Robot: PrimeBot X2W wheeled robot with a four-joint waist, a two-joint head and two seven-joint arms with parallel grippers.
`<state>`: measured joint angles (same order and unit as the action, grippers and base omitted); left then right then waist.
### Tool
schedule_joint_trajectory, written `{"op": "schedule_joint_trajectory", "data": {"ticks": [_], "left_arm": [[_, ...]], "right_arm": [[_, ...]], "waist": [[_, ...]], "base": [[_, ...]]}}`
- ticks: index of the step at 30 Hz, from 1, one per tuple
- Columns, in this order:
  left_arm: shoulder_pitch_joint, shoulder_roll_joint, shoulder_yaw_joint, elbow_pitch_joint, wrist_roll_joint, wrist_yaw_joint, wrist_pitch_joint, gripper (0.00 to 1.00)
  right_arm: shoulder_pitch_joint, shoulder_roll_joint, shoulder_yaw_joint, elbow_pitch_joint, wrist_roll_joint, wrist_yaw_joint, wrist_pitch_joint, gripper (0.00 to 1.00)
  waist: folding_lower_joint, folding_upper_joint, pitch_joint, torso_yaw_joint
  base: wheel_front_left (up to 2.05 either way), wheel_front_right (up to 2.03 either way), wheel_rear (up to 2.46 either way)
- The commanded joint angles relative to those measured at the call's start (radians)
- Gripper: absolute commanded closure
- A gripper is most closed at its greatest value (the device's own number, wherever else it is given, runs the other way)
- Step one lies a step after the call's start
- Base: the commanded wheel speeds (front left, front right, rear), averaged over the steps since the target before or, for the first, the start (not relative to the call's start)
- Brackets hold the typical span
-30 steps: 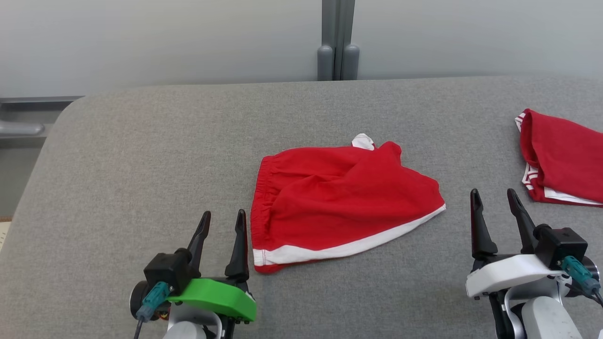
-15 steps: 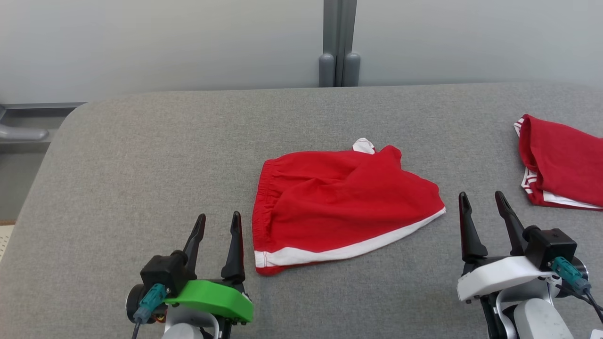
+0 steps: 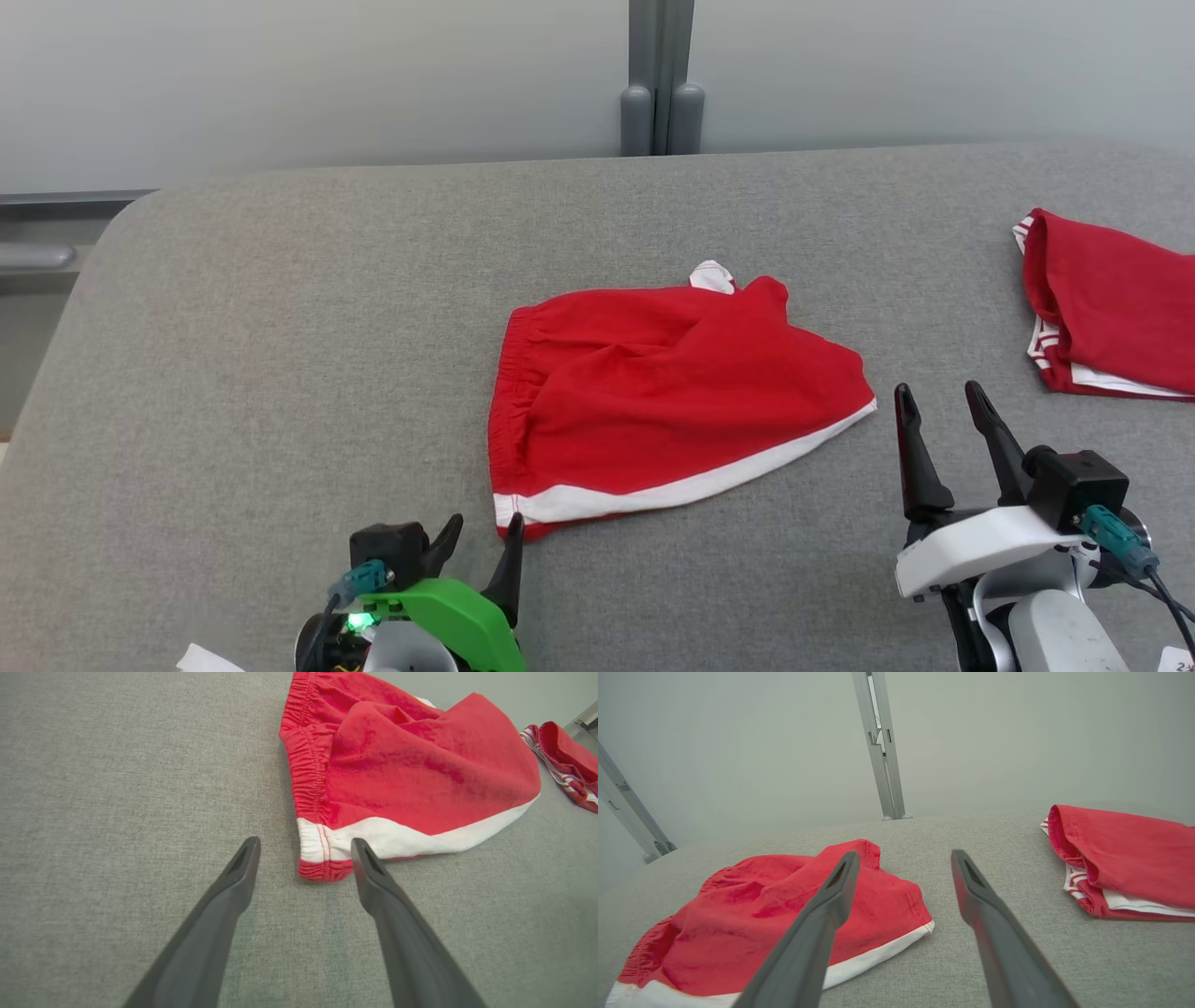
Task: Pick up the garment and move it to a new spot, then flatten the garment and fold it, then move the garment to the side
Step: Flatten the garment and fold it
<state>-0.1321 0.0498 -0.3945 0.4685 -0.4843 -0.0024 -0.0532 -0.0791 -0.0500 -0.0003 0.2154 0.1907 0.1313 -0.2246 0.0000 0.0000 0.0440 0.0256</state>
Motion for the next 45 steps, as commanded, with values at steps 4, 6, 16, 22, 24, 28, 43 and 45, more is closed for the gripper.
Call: {"op": "schedule_joint_trajectory", "data": {"ticks": [4,6,16,22,24,28,43,45], "left_arm": [[-0.044,0.005,0.005,0.035,-0.028,-0.013,0.023,0.0],[-0.053,0.005,0.01,0.058,-0.043,-0.012,0.037,0.0],[-0.083,0.017,0.014,0.12,-0.058,-0.027,0.039,0.22],[-0.091,0.016,0.006,0.114,-0.065,-0.039,0.023,1.0],[-0.091,0.015,0.004,0.108,-0.066,-0.039,0.017,1.0],[-0.093,0.014,0.008,0.097,-0.071,-0.03,0.003,1.0],[-0.138,0.032,0.01,0.042,-0.062,-0.009,-0.017,1.0],[-0.139,0.032,0.009,0.038,-0.062,-0.008,-0.019,1.0]], "right_arm": [[-0.012,-0.002,-0.003,0.01,-0.001,-0.001,0.002,0.0],[-0.012,-0.002,-0.006,0.013,-0.004,-0.001,0.003,0.0],[-0.003,-0.001,-0.014,0.027,-0.012,-0.001,-0.002,0.0],[0.003,-0.001,-0.024,0.044,-0.029,-0.001,0.01,0.0],[0.0,-0.003,-0.022,0.059,-0.044,-0.001,0.023,0.0],[-0.041,-0.049,0.004,0.118,-0.085,-0.001,0.039,0.0],[-0.349,-0.159,0.234,0.536,-0.103,-0.001,0.006,0.0],[-0.379,-0.161,0.279,0.577,-0.087,-0.001,-0.003,0.0]], "waist": [[0.0,0.0,0.017,-0.028],[0.0,0.0,0.02,-0.039],[0.0,0.0,0.023,-0.075],[0.0,0.0,0.023,-0.077],[0.0,0.0,0.025,-0.074],[0.0,0.0,0.036,-0.067],[0.0,0.0,0.142,-0.019],[0.0,0.0,0.148,-0.016]], "base": [[0.0,0.0,0.0],[0.0,0.0,0.0],[0.0,0.0,0.0],[0.0,0.0,0.0],[0.0,0.0,0.0],[0.0,0.0,0.0],[0.0,0.0,0.0],[0.0,0.0,0.0]]}}
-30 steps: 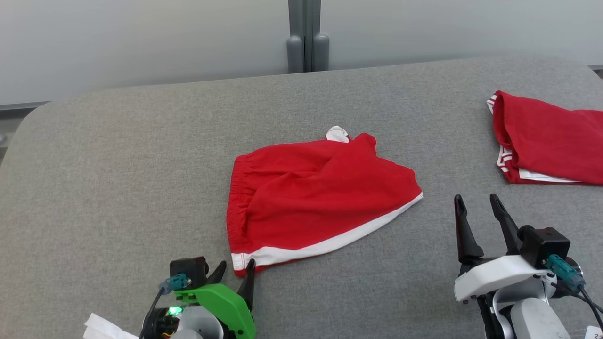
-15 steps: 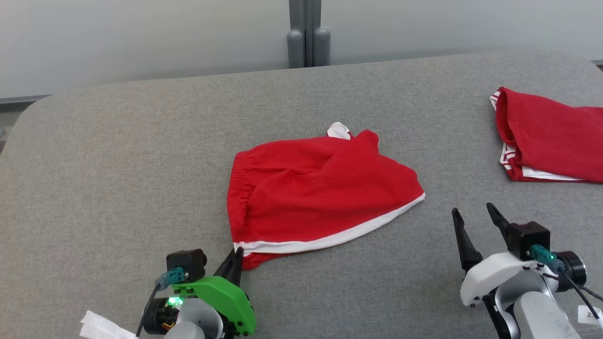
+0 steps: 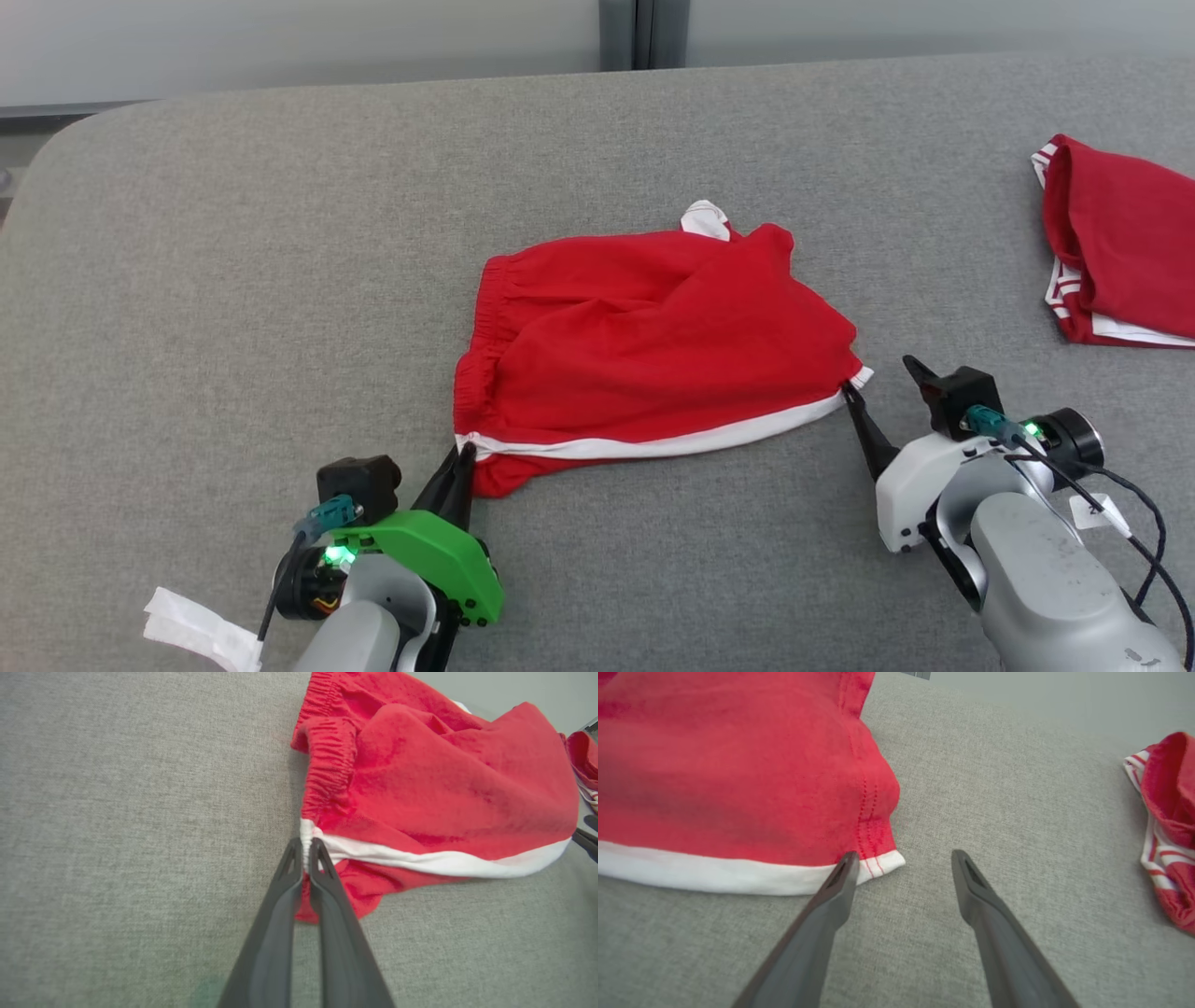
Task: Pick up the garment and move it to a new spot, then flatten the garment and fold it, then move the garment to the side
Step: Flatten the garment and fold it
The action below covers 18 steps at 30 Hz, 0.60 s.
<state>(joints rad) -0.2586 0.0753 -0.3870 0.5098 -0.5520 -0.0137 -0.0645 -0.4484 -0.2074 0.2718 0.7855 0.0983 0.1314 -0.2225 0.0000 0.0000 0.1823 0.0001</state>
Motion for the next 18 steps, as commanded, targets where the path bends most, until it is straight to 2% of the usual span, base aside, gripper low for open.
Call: {"op": "schedule_joint_trajectory", "data": {"ticks": [1,4,7,11,17,18], "left_arm": [[-0.013,0.007,0.001,-0.005,0.004,0.003,-0.007,1.0],[-0.015,0.008,0.0,-0.008,0.001,0.006,-0.007,1.0],[-0.019,0.009,0.0,-0.011,-0.002,0.007,-0.008,1.0],[-0.022,0.013,-0.001,-0.012,-0.005,0.011,-0.008,1.0],[-0.024,0.017,-0.002,-0.014,-0.008,0.012,-0.015,1.0],[-0.023,0.019,-0.001,-0.016,-0.007,0.013,-0.021,1.0]], "right_arm": [[-0.019,-0.004,0.023,0.022,0.015,-0.002,-0.009,0.0],[-0.055,-0.003,0.07,0.067,0.045,-0.002,-0.018,0.0],[-0.079,-0.004,0.11,0.102,0.072,-0.002,-0.025,0.5],[-0.108,-0.008,0.158,0.139,0.105,-0.002,-0.033,0.66],[-0.135,-0.019,0.206,0.162,0.142,-0.002,-0.041,1.0],[-0.136,-0.02,0.206,0.161,0.153,-0.002,-0.043,1.0]], "waist": [[0.0,0.0,0.011,0.01],[0.0,0.0,0.016,0.013],[0.0,0.0,0.019,0.014],[0.0,0.0,0.021,0.016],[0.0,0.0,0.017,0.013],[0.0,0.0,0.016,0.011]], "base": [[0.0,0.0,0.0],[0.0,0.0,0.0],[0.0,0.0,0.0],[0.0,0.0,0.0],[0.0,0.0,0.0],[0.0,0.0,0.0]]}}
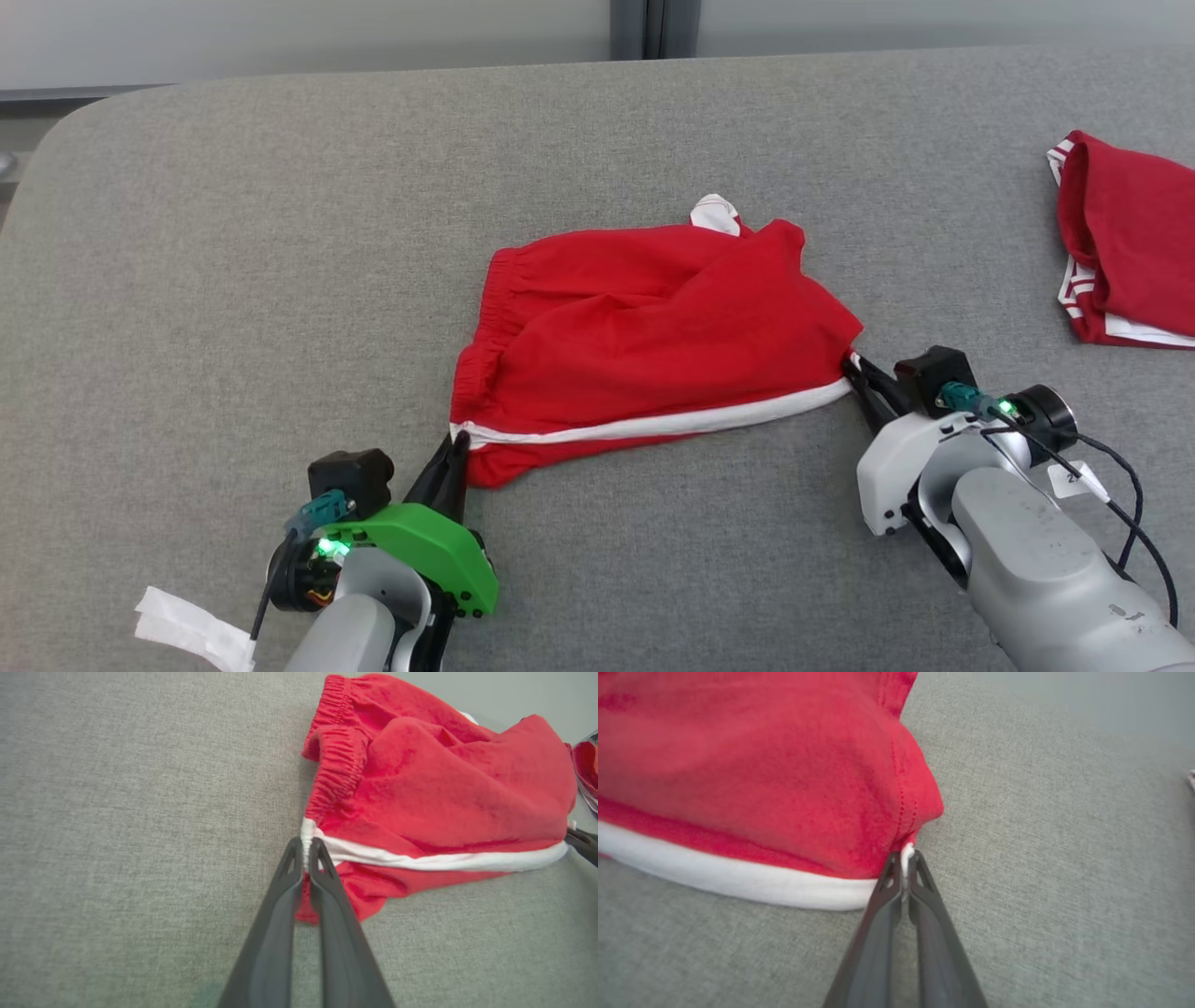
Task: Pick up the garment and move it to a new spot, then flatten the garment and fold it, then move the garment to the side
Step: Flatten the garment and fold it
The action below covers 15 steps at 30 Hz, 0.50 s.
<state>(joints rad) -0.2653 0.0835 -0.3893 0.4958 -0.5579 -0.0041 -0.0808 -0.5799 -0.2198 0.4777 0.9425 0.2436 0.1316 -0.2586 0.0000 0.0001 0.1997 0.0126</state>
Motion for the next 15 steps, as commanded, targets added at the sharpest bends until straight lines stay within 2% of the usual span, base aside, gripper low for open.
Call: {"op": "schedule_joint_trajectory", "data": {"ticks": [1,7,15], "left_arm": [[-0.016,0.011,0.003,-0.004,-0.001,0.004,-0.011,1.0],[-0.028,0.017,0.012,-0.036,0.009,0.009,-0.061,1.0],[-0.053,0.034,0.021,-0.209,0.037,0.009,-0.13,1.0]], "right_arm": [[-0.005,-0.007,-0.002,0.0,0.015,-0.002,-0.008,1.0],[0.042,-0.024,-0.07,-0.136,0.095,-0.002,-0.007,1.0],[0.172,-0.059,-0.195,-0.473,0.162,-0.002,-0.007,1.0]], "waist": [[0.0,-0.0001,-0.004,-0.002],[0.0,-0.0001,-0.039,-0.009],[0.0,-0.0001,-0.143,-0.03]], "base": [[0.0,0.0,0.0],[0.0,0.0,0.0],[0.0,0.0,0.0]]}}
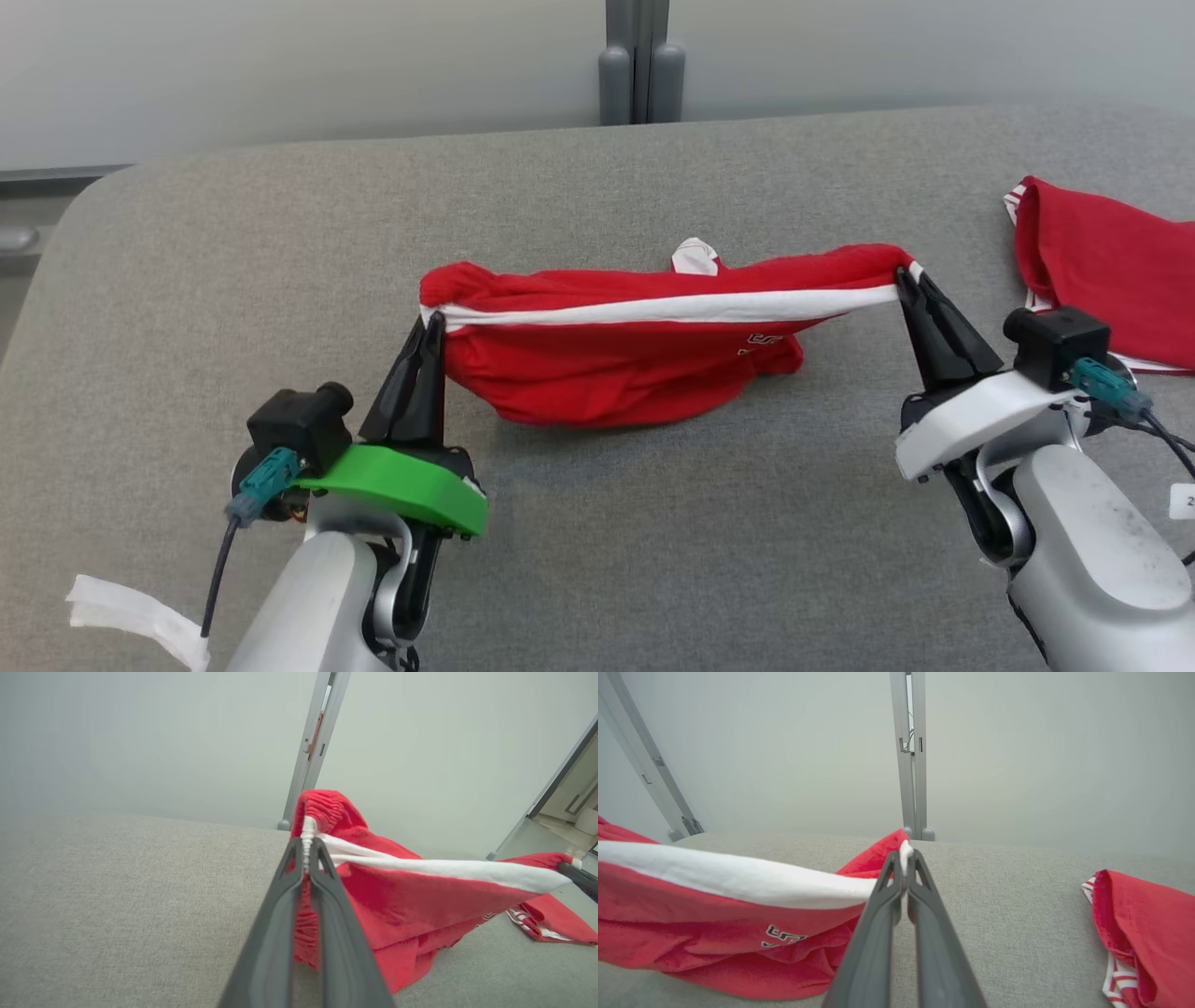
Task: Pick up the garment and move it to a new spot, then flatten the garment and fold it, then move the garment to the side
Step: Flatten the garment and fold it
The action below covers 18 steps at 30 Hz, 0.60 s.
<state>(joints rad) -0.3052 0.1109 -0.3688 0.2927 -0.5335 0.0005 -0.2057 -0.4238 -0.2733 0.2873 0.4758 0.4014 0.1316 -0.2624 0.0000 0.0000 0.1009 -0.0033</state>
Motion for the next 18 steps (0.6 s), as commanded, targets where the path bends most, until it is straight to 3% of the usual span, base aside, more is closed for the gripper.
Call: {"op": "schedule_joint_trajectory", "data": {"ticks": [1,9,14,18], "left_arm": [[-0.014,0.012,0.0,-0.045,0.02,0.006,-0.01,1.0],[0.0,0.077,-0.006,-0.412,0.069,0.035,0.04,1.0],[-0.021,0.128,0.005,-0.656,0.077,0.053,0.134,1.0],[-0.042,0.156,0.011,-0.757,0.041,0.051,0.232,1.0]], "right_arm": [[0.038,-0.008,-0.022,-0.061,0.014,-0.002,-0.003,1.0],[0.204,-0.008,-0.138,-0.521,0.018,-0.002,0.066,1.0],[0.278,0.018,-0.202,-0.831,0.01,-0.002,0.164,1.0],[0.297,0.028,-0.237,-0.981,0.002,-0.002,0.247,1.0]], "waist": [[0.0,0.0,-0.061,-0.018],[0.0,0.0,-0.147,-0.057],[0.0,0.0,-0.16,-0.085],[0.0,0.0,-0.153,-0.1]], "base": [[0.0,0.0,0.0],[0.0,0.0,0.0],[0.0,0.0,0.0],[0.0,0.0,0.0]]}}
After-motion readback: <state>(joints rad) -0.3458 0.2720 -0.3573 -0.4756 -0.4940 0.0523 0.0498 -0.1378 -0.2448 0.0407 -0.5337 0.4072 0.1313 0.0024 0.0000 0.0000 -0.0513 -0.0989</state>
